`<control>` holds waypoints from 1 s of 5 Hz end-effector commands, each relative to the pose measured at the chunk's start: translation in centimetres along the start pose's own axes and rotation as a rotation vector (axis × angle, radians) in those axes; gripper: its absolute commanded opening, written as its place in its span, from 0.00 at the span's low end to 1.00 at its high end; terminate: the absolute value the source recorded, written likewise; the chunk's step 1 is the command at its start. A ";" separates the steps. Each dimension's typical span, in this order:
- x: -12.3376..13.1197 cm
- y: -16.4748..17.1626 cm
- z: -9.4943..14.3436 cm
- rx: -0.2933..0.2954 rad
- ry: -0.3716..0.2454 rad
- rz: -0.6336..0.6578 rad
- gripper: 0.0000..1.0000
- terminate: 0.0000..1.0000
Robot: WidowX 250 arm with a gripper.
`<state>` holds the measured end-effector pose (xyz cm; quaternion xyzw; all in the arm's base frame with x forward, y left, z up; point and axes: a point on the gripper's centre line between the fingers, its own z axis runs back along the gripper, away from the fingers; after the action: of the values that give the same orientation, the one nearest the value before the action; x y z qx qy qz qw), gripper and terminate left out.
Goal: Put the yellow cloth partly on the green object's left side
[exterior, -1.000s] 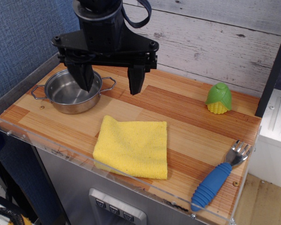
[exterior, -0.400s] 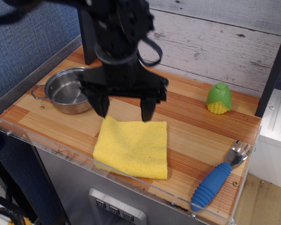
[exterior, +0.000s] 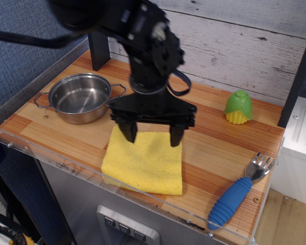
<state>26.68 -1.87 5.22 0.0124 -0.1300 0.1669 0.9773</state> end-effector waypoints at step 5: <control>-1.1 1.4 -5.2 0.043 0.090 -0.043 1.00 0.00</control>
<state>27.17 -1.09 0.76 0.0227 -0.0955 0.1469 0.9843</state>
